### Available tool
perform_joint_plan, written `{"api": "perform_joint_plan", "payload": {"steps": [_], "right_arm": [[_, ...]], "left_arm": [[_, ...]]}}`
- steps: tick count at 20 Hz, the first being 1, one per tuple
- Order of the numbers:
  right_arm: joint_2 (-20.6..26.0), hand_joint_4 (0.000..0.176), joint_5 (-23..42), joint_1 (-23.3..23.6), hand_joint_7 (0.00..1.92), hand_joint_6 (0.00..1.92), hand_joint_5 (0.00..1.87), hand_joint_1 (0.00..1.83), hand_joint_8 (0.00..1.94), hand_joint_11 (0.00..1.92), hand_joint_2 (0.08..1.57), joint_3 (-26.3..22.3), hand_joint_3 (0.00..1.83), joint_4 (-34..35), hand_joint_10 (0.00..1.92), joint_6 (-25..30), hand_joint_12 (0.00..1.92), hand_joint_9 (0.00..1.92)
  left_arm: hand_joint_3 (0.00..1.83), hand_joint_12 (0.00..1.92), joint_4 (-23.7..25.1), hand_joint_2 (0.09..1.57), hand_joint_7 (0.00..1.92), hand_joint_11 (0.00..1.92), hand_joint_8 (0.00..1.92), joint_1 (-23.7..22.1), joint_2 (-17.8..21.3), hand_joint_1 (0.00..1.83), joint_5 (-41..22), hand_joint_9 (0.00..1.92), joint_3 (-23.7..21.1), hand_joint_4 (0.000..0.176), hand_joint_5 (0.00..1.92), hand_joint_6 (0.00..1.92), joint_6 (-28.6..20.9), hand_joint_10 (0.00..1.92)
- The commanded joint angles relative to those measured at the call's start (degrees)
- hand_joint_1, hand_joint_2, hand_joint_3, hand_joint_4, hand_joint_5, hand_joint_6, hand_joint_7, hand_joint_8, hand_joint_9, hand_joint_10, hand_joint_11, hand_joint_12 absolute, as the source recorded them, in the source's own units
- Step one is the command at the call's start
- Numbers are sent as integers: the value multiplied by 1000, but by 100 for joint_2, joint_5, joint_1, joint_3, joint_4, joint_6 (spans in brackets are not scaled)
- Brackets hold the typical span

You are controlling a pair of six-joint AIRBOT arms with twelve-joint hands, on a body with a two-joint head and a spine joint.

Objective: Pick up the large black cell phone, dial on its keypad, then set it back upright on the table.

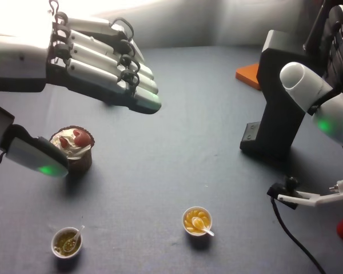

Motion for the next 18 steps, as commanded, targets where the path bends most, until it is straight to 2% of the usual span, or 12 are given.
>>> {"api": "perform_joint_plan", "payload": {"steps": [1, 3, 4, 5, 7, 9, 15, 17, 18], "right_arm": [[41, 0, 609, 37, 0, 0, 0, 935, 0, 0, 1005, 49, 0, -319, 0, 58, 0, 0], [37, 0, 603, 40, 0, 0, 0, 934, 0, 0, 1001, 121, 0, -315, 0, 58, 0, 0], [30, 0, 587, 50, 0, 0, 0, 930, 0, 0, 1014, 165, 1, -315, 0, 59, 0, 0], [14, 0, 568, 64, 0, 0, 0, 936, 0, 0, 1010, 201, 0, -314, 0, 59, 0, 0], [-33, 0, 535, 81, 0, 0, 0, 988, 0, 0, 1006, 270, 0, -310, 0, 61, 0, 0], [-84, 0, 534, 97, 0, 0, 0, 960, 0, 0, 1035, 313, 10, -309, 0, 70, 0, 0], [-213, 0, 484, 179, 0, 0, 0, 982, 0, 0, 1049, 367, 10, -309, 0, 74, 0, 0], [-246, 0, 446, 224, 21, 10, 32, 1087, 7, 43, 1045, 403, 5, -309, 7, 96, 20, 19], [-283, 0, 424, 266, 283, 7, 298, 1243, 5, 27, 1071, 445, 0, -308, 17, 111, 776, 310]], "left_arm": [[1, 701, -598, 1152, 316, 0, 2, -158, -22, 319, -419, 318, 75, 21, 283, 0, 0, 1], [1, 584, -673, 1154, 282, 0, 1, -158, -74, 290, -483, 271, 230, 27, 260, 0, 0, 2], [0, 657, -737, 1151, 308, 0, 6, -139, -76, 317, -499, 292, 264, 20, 281, 5, 0, 8], [0, 665, -780, 1152, 307, 0, 4, -129, -75, 294, -519, 289, 269, 26, 277, 2, 1, 5], [2, 585, -763, 1161, 276, 0, 1, -129, -75, 283, -568, 257, 249, 22, 255, 0, 1, 1], [0, 612, -759, 1155, 311, 0, 11, -116, -62, 308, -526, 274, 181, 21, 275, 3, 1, 6], [0, 694, -801, 1158, 338, 0, 5, -78, -67, 286, -576, 304, 125, 28, 294, 4, -4, 7], [0, 690, -830, 1159, 341, 0, 3, -56, -67, 286, -604, 305, 125, 29, 292, 1, -15, 4], [0, 719, -853, 1159, 333, 0, 0, -59, -71, 282, -606, 301, 118, 30, 287, 0, -17, 1]]}}
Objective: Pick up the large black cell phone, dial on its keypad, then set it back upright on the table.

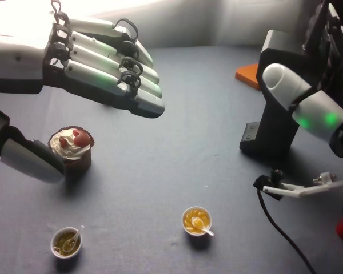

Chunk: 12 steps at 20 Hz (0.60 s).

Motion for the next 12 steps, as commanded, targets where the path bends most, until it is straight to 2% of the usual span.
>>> {"api": "perform_joint_plan", "payload": {"steps": [1, 2, 3, 4, 5, 6, 7, 8, 12], "right_arm": [[31, 0, 589, 43, 283, 7, 298, 1243, 5, 27, 1071, 48, 0, -328, 17, 78, 776, 310], [4, 0, 588, 63, 362, 11, 385, 1281, 7, 74, 1078, 81, 1, -328, 25, 78, 955, 408], [-33, 0, 576, 97, 463, 21, 497, 1347, 17, 262, 1086, 146, 1, -327, 56, 81, 1026, 569], [-60, 0, 572, 105, 632, 55, 634, 1734, 65, 635, 1057, 183, 0, -327, 144, 84, 1359, 808], [-106, 0, 572, 116, 759, 759, 818, 1536, 975, 814, 1131, 241, 0, -327, 1058, 84, 1601, 924], [-124, 0, 572, 121, 759, 759, 818, 1536, 975, 814, 1131, 268, 0, -327, 1058, 84, 1601, 924], [-138, 0, 572, 132, 860, 883, 849, 1499, 1016, 765, 1132, 281, 0, -326, 1107, 84, 1676, 966], [-138, 0, 571, 149, 879, 915, 876, 1490, 1003, 842, 1118, 281, 2, -326, 1083, 84, 1618, 980], [-135, 0, 571, 181, 859, 917, 871, 1489, 1051, 822, 1124, 246, 0, -317, 1081, 84, 1643, 987]], "left_arm": [[0, 719, -655, 1159, 333, 0, 0, -153, 37, 282, -235, 301, -26, 30, 287, 0, -9, 1], [0, 707, -654, 1161, 330, 0, 0, -152, 37, 282, -228, 300, -38, 28, 285, 0, -9, 0], [2, 700, -663, 1165, 326, 0, 0, -150, 26, 276, -236, 298, -45, 26, 284, 0, -18, 0], [0, 698, -681, 1161, 338, 0, 4, -151, 18, 301, -248, 304, -45, 22, 299, 5, -20, 3], [1, 684, -694, 1165, 316, 0, 0, -150, 0, 279, -292, 294, -45, 27, 280, 0, -20, 0], [1, 684, -708, 1165, 316, 0, 0, -150, -5, 279, -304, 294, -43, 27, 280, 0, -20, 0], [0, 687, -725, 1160, 316, 0, 0, -149, -15, 309, -305, 300, -44, 27, 285, 3, -20, 2], [0, 695, -739, 1154, 318, 0, 1, -149, -29, 326, -301, 308, -45, 29, 294, 5, -21, 5], [0, 756, -808, 1151, 328, 0, 2, -152, -40, 326, -275, 324, -50, 28, 307, 4, -20, 5]]}}
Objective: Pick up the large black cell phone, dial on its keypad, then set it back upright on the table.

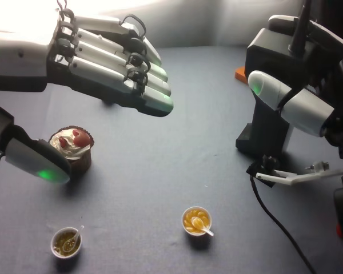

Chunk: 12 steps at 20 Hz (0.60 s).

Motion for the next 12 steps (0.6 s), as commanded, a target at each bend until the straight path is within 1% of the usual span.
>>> {"api": "perform_joint_plan", "payload": {"steps": [1, 3, 5, 6, 7, 8, 9, 10, 12], "right_arm": [[36, 0, 448, 37, 849, 924, 859, 1488, 1070, 830, 1127, -44, 1, -270, 1103, 38, 1644, 971], [46, 0, 448, 48, 806, 917, 867, 1486, 1126, 837, 1134, -67, 0, -272, 1145, 38, 1636, 943], [89, 0, 449, 51, 770, 884, 890, 1483, 1187, 837, 1143, -130, 1, -339, 1219, 38, 1638, 886], [117, 0, 450, 51, 762, 871, 892, 1482, 1203, 835, 1145, -177, 1, -468, 1223, 38, 1647, 885], [204, 0, 454, 51, 804, 836, 912, 1485, 1138, 840, 1132, -239, 0, -652, 1159, 38, 1637, 936], [404, 0, 478, 50, 804, 836, 912, 1485, 1138, 840, 1132, -358, 0, -937, 1159, 38, 1637, 936], [495, 0, 497, 49, 833, 790, 938, 1487, 1100, 839, 1121, -410, 0, -1059, 1129, 38, 1626, 958], [670, 0, 560, 31, 799, 804, 922, 1485, 1153, 814, 1133, -507, 1, -1314, 1168, 56, 1660, 935], [911, 0, 684, -18, 798, 811, 918, 1485, 1153, 810, 1134, -604, 1, -1586, 1168, 259, 1664, 935]], "left_arm": [[0, 760, -642, 1153, 318, 0, 0, -151, 11, 331, -203, 319, -6, 28, 294, 0, -5, 2], [2, 760, -651, 1157, 318, 0, 5, -150, 11, 296, -212, 311, -6, 30, 286, 0, -5, 4], [2, 728, -655, 1159, 333, 0, 6, -149, 12, 289, -213, 319, -7, 24, 287, 0, -5, 5], [2, 737, -655, 1162, 336, 0, 5, -147, 13, 296, -212, 328, -7, 24, 286, 0, -5, 7], [4, 734, -653, 1177, 324, 0, 1, -143, 13, 321, -212, 319, -7, 33, 264, 0, -5, 1], [4, 734, -654, 1177, 324, 0, 1, -140, 15, 321, -215, 319, -6, 33, 264, 0, -5, 1], [5, 735, -654, 1184, 321, 0, 0, -140, 15, 378, -216, 311, -7, 36, 254, 0, -5, 1], [0, 743, -654, 1179, 318, 0, 2, -141, 19, 521, -219, 308, -8, 36, 261, 4, -5, 3], [0, 752, -659, 1177, 319, 0, 2, -142, 41, 542, -216, 310, -8, 35, 264, 4, -5, 3]]}}
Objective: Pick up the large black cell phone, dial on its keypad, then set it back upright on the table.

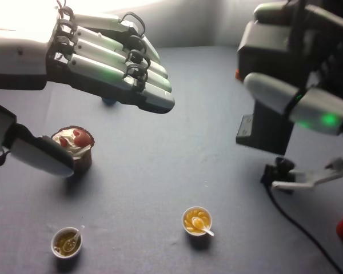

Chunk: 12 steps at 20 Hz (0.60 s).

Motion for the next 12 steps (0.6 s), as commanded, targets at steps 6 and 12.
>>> {"api": "perform_joint_plan", "payload": {"steps": [6, 12], "right_arm": [[632, 0, 1116, -32, 836, 863, 883, 1486, 1108, 890, 1126, -366, 0, -367, 1148, 391, 1583, 928], [911, 0, 1116, -25, 837, 870, 872, 1487, 1112, 876, 1127, -880, 1, -98, 1143, 614, 1600, 935]], "left_arm": [[1, 1321, -634, 1152, 695, 291, 7, -141, 43, 1015, -169, 776, -9, 55, 220, 1, -7, 271], [16, 1920, -623, 1295, 616, 447, 1618, -126, 59, 1285, 208, 613, -115, 145, 85, 2, -3, 1908]]}}
